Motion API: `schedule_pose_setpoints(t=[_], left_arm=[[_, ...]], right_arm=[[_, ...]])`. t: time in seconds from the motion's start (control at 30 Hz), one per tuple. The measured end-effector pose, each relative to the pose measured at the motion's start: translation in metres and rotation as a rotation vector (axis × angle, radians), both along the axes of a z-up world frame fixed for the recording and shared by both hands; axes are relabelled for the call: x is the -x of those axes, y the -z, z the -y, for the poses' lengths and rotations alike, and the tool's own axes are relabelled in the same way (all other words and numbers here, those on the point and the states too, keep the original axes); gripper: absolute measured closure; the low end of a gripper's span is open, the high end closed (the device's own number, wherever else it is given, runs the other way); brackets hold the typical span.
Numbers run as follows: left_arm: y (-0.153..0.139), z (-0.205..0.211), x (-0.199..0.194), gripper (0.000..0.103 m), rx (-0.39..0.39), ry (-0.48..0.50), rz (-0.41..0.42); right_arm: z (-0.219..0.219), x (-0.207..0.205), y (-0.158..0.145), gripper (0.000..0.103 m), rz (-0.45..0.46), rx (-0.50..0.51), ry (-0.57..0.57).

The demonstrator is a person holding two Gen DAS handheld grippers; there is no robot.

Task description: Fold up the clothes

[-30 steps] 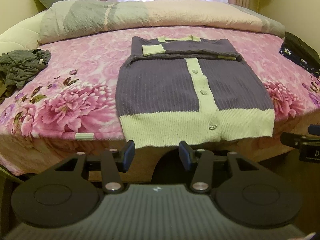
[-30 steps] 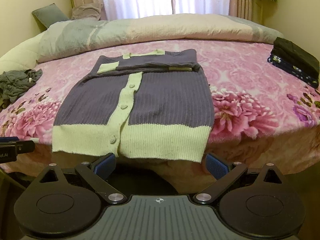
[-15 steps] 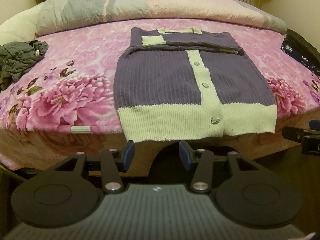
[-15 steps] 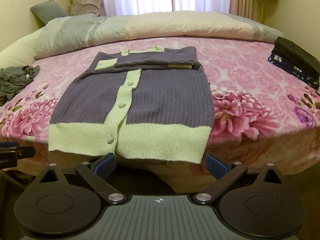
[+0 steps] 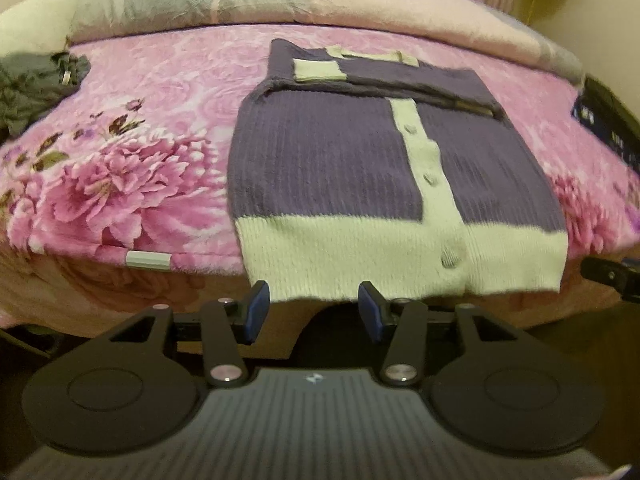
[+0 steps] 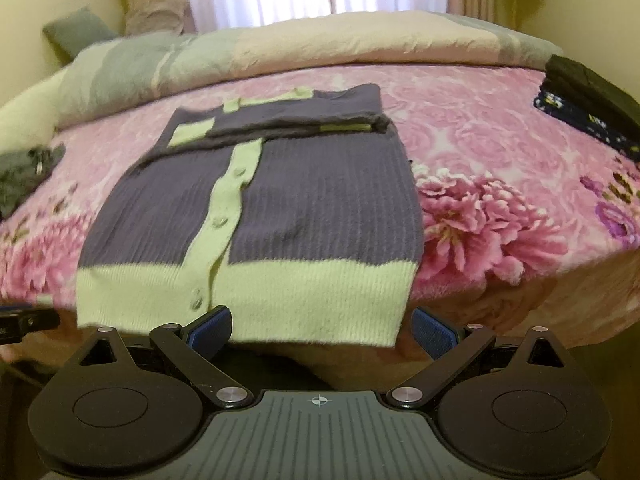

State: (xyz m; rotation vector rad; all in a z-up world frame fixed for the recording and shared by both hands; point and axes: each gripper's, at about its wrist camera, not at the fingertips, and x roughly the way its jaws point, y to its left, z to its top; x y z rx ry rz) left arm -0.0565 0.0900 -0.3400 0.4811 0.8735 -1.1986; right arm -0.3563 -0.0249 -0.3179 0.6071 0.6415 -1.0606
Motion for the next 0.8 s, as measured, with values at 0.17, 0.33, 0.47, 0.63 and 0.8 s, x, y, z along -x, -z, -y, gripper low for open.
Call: schedule_pose_setpoints(t=[0.17, 0.33, 0.47, 0.63, 0.8], left_arm=[[0.015, 0.007, -0.044, 0.06, 0.046, -0.087, -0.113], [0.035, 0.017, -0.081, 0.064, 0.083, -0.155, -0.232], [0.048, 0.028, -0.103, 0.068, 0.11, -0.184, -0.317], [0.061, 0.046, -0.124, 0.068, 0.131, -0.202, -0.382], [0.075, 0.059, -0.144, 0.068, 0.154, -0.209, -0.431]], right_arm=[[0.027, 0.041, 0.015, 0.004, 0.174, -0.028, 0.094], [0.059, 0.088, 0.039, 0.004, 0.366, -0.122, 0.202], [0.079, 0.122, 0.06, 0.005, 0.613, -0.205, 0.268], [0.103, 0.135, 0.076, 0.006, 0.789, -0.253, 0.265], [0.13, 0.136, 0.098, 0.028, 0.835, -0.32, 0.256]])
